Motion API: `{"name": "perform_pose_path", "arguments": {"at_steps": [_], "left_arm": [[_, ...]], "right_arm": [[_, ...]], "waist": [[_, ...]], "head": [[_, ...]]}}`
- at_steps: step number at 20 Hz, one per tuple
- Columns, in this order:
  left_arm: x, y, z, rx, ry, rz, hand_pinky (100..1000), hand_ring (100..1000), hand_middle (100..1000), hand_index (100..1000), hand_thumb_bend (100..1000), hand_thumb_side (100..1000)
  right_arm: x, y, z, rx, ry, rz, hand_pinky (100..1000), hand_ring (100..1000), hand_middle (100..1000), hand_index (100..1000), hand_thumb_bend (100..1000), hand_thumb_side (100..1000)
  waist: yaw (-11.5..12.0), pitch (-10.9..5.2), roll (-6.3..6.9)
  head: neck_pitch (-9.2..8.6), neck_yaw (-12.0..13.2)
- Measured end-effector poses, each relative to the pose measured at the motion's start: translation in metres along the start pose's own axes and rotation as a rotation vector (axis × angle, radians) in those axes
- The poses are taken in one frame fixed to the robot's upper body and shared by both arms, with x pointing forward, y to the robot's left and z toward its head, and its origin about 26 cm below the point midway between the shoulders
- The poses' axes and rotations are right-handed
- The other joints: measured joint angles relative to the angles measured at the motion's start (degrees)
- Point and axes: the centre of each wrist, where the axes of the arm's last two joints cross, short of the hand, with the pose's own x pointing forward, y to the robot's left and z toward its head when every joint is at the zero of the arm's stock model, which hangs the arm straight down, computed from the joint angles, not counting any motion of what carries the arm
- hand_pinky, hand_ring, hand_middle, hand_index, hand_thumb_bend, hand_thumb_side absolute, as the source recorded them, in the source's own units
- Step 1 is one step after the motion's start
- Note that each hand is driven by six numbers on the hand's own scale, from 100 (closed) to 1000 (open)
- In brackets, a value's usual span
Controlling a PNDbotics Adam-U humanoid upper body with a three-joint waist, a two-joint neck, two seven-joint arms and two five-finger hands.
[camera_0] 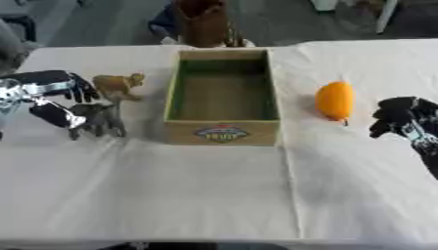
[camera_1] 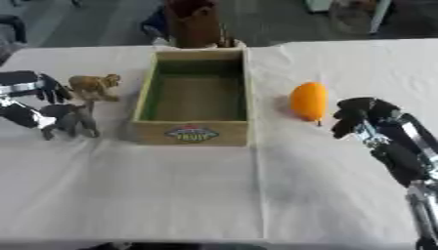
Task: Pick up objects on the table and place them in the box.
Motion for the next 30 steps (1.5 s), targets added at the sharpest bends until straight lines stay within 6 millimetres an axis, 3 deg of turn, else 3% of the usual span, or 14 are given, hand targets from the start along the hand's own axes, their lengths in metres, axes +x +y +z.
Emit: {"name": "perform_pose_path", "arguments": {"at_steps": [12,17,30], "left_arm": [[-0.003,0.001,-0.004,-0.078,0.022,-0.039,734,695,673,824,363,311],[-0.007,-0.008,-0.003,-0.124,0.051,-0.025,737,698,680,828,357,314],[-0.013,-0.006,0.005,-0.124,0.086,-0.006,720,661,632,794,278,263]], "right_arm": [[0.0,0.0,0.0,0.0,0.0,0.0,549,567,590,730,100,505],[0.0,0.0,0.001,0.0,0.002,-0.001,549,567,590,730,100,505],[-0.001,0.0,0.001,0.0,0.003,-0.001,549,568,591,730,100,503]], "waist": [[-0.2,-0.32,0.19],[-0.14,-0.17,-0.04],[-0.41,-0.26,0.09]], "head": [[0.0,0.26],[0.0,0.26],[0.0,0.59]]}}
